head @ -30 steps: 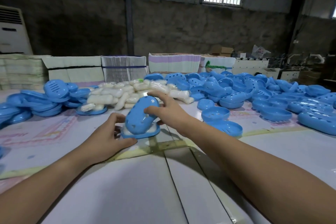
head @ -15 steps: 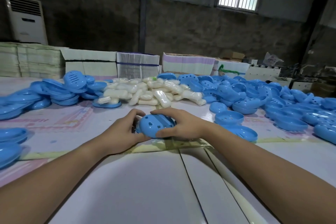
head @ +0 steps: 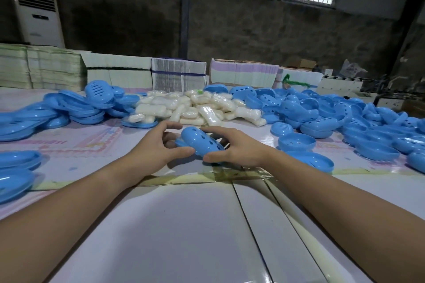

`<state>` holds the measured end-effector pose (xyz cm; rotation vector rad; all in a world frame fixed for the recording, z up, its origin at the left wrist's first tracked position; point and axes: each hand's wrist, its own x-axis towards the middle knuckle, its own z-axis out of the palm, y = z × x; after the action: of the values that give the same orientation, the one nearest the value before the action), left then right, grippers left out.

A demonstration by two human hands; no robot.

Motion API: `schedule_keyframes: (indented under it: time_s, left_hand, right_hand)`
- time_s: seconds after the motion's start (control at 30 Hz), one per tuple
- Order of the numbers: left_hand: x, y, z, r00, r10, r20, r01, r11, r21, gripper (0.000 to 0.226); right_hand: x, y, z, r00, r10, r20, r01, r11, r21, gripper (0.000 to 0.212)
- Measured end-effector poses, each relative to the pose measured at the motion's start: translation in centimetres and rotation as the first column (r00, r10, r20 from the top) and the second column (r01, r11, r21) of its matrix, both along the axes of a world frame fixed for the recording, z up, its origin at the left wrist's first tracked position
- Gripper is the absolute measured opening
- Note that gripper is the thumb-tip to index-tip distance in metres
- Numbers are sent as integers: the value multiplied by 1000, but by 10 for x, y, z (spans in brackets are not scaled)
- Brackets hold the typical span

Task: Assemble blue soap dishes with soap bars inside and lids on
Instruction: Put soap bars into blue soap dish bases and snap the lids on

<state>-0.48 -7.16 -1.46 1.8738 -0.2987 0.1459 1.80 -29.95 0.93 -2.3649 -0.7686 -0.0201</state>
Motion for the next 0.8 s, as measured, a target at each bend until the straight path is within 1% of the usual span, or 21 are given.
schedule_keyframes:
  time_s: [0.13, 0.2, 0.3, 0.37, 0.47, 0.53, 0.67, 0.73, 0.8]
  left_hand:
    - [0, -7, -1, 999, -25, -45, 14, 976, -218, 60]
    - [1, -11, -2, 998, -33, -56, 13, 947, -321, 68]
    - [0, -16, -2, 997, -29, -66, -4, 894, -448, 77]
    - [-2, -18, -2, 996, -39, -80, -8, 858, -513, 72]
    - [-4, -20, 1, 991, -63, -117, -21, 793, -609, 58]
    - [-5, -21, 3, 986, -79, -146, -33, 765, -643, 50]
    - [-7, -21, 6, 981, -69, -182, -58, 789, -612, 37]
    - [-7, -21, 6, 979, -86, -187, -48, 789, -612, 35]
    - [-7, -21, 7, 978, -84, -191, -54, 781, -622, 35]
  right_hand:
    - [-1, 1, -1, 999, 9, -42, -4, 994, 105, 63]
    - [-2, 2, -1, 995, 15, -94, 2, 984, 178, 62]
    - [-3, 6, -3, 989, 45, -142, -5, 962, 274, 52]
    - [-4, 10, -3, 986, 60, -157, -8, 951, 310, 47]
    - [-6, 14, -4, 980, 83, -180, -10, 927, 375, 43]
    - [-6, 14, -4, 980, 80, -184, -5, 925, 381, 42]
    - [-6, 18, -4, 990, 18, -137, 31, 938, 346, 40]
    - [-5, 20, -5, 995, -13, -103, 48, 937, 347, 39]
    - [-5, 21, -6, 994, -11, -105, 49, 931, 363, 39]
